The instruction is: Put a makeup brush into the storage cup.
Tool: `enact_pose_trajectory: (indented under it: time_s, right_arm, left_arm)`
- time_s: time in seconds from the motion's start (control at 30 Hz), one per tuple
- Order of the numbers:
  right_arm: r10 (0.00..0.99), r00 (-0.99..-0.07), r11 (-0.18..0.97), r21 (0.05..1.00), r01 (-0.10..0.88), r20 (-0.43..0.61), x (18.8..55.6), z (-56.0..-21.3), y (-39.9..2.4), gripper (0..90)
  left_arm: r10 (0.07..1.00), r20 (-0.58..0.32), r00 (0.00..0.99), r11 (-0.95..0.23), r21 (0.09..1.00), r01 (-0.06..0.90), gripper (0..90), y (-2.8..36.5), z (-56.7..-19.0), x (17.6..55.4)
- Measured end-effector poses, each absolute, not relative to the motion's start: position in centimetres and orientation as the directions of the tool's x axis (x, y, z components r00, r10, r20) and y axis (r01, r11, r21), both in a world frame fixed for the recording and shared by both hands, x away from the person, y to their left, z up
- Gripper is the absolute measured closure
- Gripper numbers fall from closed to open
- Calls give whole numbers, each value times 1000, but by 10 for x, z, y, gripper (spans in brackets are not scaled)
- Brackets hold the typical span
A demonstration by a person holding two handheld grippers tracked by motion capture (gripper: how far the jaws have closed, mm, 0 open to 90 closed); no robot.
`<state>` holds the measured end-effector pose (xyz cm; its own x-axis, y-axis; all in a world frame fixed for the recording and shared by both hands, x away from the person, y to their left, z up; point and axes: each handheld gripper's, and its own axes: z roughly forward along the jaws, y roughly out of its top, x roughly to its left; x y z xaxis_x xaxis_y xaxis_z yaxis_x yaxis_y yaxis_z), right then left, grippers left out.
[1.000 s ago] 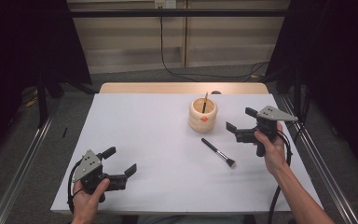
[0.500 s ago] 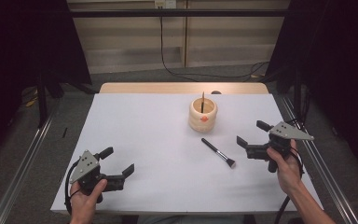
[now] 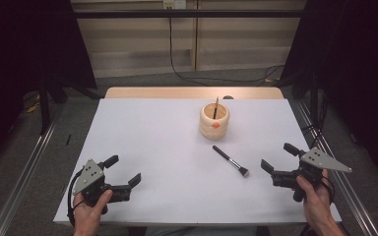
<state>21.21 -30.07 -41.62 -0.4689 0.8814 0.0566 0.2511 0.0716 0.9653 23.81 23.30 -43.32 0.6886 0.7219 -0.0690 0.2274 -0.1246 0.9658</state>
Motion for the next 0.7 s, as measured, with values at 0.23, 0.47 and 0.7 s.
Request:
enact_pose_trajectory:
  time_s: [0.23,0.47,0.7]
  right_arm:
    - [886,-457,41,967,251,81,197,-421,-311,0]
    - [870,-488,62,968,245,68,197,-423,-307,0]
    - [867,-496,81,967,240,51,200,-424,-304,0]
  left_arm:
    - [712,-63,699,-133,966,222,24,231,-432,235]
    - [700,-60,712,-141,965,220,23,229,-433,235]
    - [696,-53,716,-157,962,223,22,230,-434,234]
